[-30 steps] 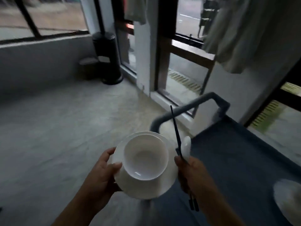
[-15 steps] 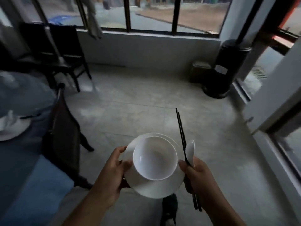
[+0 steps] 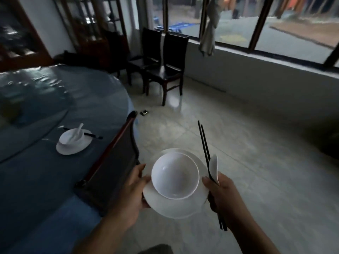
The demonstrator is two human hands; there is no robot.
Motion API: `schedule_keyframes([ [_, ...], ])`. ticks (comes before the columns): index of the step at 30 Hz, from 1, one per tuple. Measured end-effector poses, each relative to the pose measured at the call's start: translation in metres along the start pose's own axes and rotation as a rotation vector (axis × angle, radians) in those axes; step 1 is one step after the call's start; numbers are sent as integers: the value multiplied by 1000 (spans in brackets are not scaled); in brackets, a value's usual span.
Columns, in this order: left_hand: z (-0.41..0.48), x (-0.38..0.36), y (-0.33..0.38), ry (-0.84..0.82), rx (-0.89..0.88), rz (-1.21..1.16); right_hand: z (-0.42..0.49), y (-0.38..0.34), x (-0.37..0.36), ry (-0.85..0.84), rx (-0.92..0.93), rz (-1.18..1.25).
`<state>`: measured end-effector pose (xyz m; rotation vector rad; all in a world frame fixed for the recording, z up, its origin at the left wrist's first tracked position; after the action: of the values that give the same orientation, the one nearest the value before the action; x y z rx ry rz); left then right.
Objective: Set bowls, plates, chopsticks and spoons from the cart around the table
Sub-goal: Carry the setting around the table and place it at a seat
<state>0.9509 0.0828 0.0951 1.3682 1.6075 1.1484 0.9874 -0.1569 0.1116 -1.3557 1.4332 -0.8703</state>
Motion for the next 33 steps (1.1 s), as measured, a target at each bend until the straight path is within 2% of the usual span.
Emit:
schedule_keyframes([
  [9,224,9,58,259,-23,-13,270,-55,-43,-205,-2,-98],
  [21,520,42,170,409,112,-86,594,-150,-124,-348,-105,-54],
  [26,657,47,208,512,133,-89,752,-173,-154,-421,-109,-102],
  [33,825,64,291,662,131,-122,954,-248,-216,-577,-132,-196],
])
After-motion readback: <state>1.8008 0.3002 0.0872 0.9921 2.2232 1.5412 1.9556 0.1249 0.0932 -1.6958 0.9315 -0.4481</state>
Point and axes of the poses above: each hand's wrist, its own z-axis towards the middle knuckle, its own x-axis out of the back of the hand, y = z × x, the point moved 2 cm from there along z, towards the middle knuckle, and after that the axes turned 13 degrees about z, right-handed, at the moved point
